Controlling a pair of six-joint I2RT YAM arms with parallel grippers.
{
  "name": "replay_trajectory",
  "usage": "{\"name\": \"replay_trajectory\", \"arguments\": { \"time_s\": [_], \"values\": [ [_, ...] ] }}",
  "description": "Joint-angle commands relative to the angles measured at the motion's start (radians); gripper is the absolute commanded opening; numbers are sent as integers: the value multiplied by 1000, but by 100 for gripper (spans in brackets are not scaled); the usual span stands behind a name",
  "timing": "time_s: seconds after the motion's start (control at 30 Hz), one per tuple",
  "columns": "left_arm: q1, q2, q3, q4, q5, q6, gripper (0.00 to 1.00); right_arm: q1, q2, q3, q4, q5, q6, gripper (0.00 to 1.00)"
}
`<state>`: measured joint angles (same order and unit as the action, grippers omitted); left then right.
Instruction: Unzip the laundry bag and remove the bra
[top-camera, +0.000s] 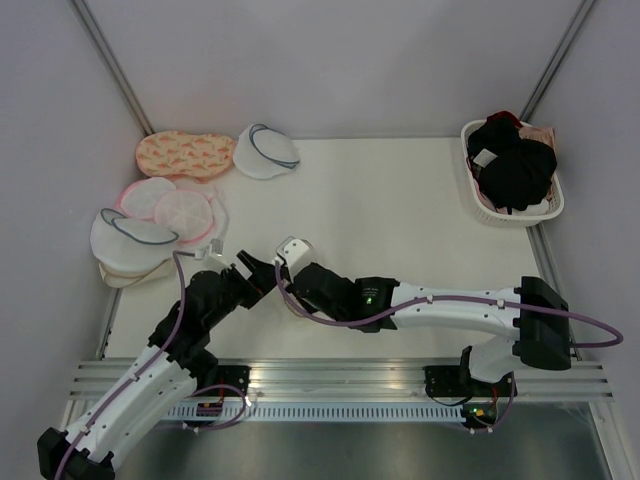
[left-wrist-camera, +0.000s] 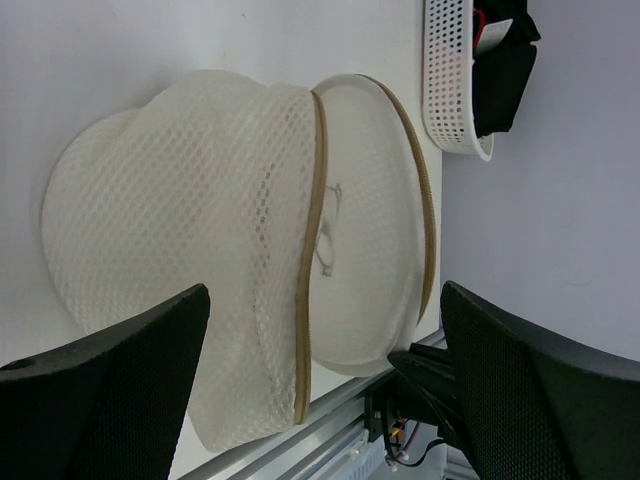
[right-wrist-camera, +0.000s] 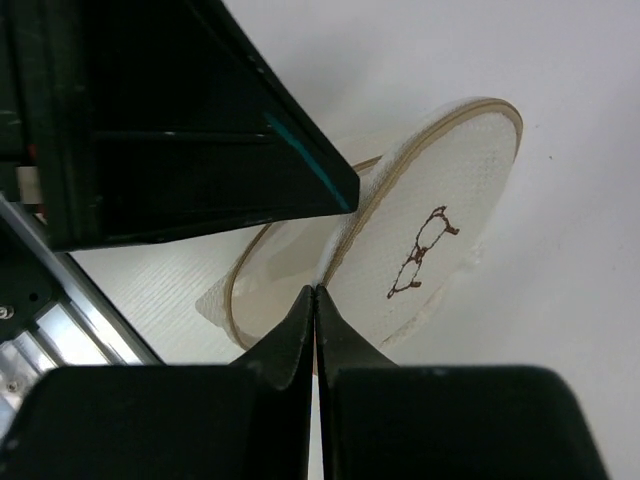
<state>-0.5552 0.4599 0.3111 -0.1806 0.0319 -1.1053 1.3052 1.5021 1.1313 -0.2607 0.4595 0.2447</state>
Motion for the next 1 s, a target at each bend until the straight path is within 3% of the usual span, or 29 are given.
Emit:
{"name": "replay_trajectory", "arguments": {
  "time_s": [0.0, 0.2, 0.57, 0.77, 0.87, 0.93, 0.97],
  "values": [
    [6, 17, -9, 1, -29, -65, 100, 5, -3, 28, 52, -105, -73, 1],
    [6, 49, -10, 29, -27, -93, 100, 5, 18, 36, 26, -215, -99, 0],
    [6, -49, -78, 128, -67, -119, 99, 5, 47, 33, 9, -332, -153, 0],
    [6, 163, -23, 214, 103, -24, 99, 3, 53, 39, 24, -367, -163, 0],
    [6, 273, 32, 217, 171, 45, 90, 5, 60, 44, 24, -364, -162, 0],
    [6, 305, 59, 202, 184, 83, 63, 5, 63, 45, 21, -351, -159, 1],
    [6, 303, 63, 195, 178, 91, 37, 3, 63, 44, 20, -349, -157, 0]
  ]
}}
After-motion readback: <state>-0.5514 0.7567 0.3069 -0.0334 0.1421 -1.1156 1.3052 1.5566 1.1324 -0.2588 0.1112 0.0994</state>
